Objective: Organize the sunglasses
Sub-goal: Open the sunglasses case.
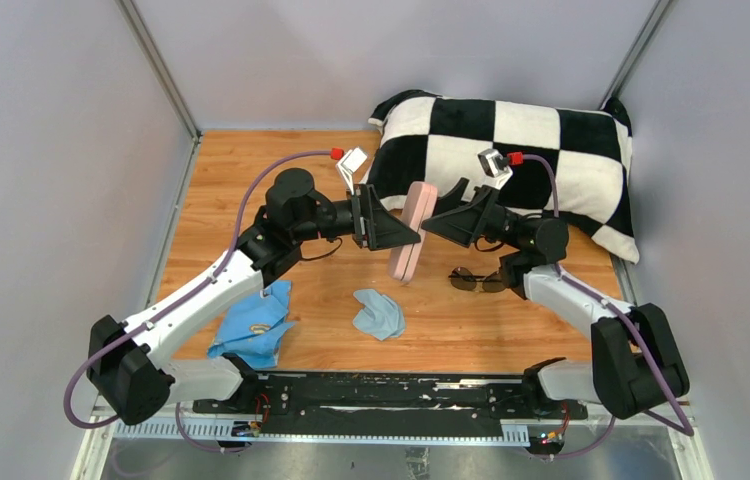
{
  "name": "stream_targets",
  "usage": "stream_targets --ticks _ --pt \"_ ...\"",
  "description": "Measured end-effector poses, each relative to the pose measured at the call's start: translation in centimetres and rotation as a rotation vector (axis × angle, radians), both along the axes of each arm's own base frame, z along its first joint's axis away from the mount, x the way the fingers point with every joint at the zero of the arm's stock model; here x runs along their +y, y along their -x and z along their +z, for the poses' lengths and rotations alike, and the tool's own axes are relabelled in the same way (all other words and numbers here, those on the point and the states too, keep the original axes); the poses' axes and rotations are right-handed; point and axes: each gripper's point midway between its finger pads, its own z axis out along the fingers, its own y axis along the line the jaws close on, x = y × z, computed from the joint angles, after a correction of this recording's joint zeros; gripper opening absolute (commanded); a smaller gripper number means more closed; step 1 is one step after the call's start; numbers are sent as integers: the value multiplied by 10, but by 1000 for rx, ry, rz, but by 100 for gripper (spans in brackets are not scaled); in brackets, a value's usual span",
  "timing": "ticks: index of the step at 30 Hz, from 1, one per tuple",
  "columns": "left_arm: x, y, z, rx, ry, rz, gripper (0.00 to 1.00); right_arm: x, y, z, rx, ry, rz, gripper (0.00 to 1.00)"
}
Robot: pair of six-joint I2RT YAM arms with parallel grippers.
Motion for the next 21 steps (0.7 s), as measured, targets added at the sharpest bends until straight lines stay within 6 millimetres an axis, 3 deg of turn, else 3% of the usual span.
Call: stream_targets --ticks 4,11,16,21 --pt "0 -1 0 3 0 7 0 4 -2 -4 12 0 9 77" --pt "1 -6 1 0 3 27 0 7 -8 -4 31 -10 22 65" --pt "2 -7 1 4 5 32 0 8 -9 -3 39 -13 27 63" --pt "3 -7 -1 17 8 46 0 9 -10 -6 51 -12 33 66"
